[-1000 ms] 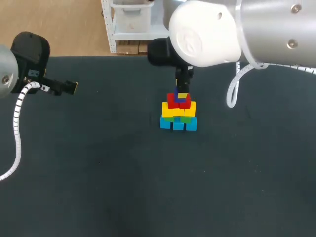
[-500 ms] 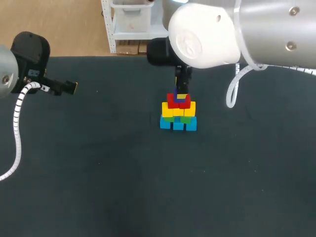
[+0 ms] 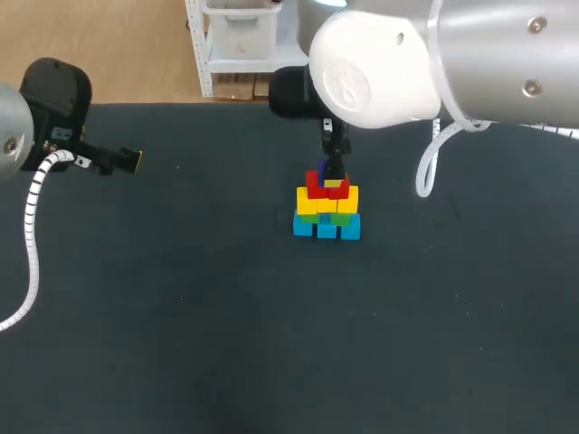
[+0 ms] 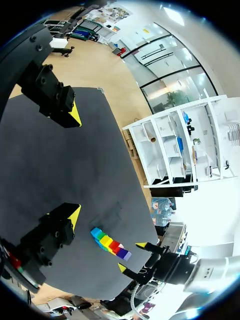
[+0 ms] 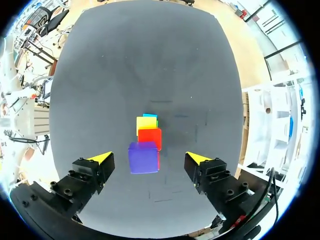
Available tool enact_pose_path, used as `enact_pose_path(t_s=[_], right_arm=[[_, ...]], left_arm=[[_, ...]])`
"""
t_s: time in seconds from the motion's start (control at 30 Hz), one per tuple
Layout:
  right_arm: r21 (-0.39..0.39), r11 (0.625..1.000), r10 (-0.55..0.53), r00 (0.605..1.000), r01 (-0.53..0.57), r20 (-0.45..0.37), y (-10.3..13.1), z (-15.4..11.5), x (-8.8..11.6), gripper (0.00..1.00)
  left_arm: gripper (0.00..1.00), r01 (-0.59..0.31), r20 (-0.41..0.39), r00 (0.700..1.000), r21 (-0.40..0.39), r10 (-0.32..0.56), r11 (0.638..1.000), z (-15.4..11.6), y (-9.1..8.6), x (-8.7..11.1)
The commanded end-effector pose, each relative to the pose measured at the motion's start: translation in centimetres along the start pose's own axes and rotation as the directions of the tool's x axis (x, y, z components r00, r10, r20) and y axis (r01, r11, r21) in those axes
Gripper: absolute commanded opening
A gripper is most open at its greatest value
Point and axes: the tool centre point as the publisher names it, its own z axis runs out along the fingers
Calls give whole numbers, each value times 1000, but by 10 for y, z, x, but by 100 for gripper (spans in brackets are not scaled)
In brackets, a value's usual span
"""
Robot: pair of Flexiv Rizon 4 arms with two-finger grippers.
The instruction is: Place the blue cubes, place green cubes on the blue cubes, place the yellow cubes on the green cubes, then place the red cubes on the yellow cubes, and place purple cube on the red cubes.
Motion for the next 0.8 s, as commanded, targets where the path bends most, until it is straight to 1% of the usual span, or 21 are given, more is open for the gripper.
enact_pose_path(t_s=[0.03,0.2,0.33,0.67,0.8], right_arm=[[11,1000,7,1000,-7,28,2,-6,5,100],[32,998,51,989,-56,138,-1,-34,18,100],[46,994,89,976,-100,199,-6,-48,30,100],[49,980,172,937,-195,303,-16,-65,56,100],[32,974,201,920,-224,337,-19,-69,64,100]], left_arm=[[100,-1,1,1000,5,1,1000,0,1,0],[100,-1,1,1000,5,1,1000,0,1,0],[100,-1,1,1000,5,1,1000,0,1,0],[100,-1,1,1000,5,1,1000,0,1,0],[100,-1,1,1000,5,1,1000,0,1,0]])
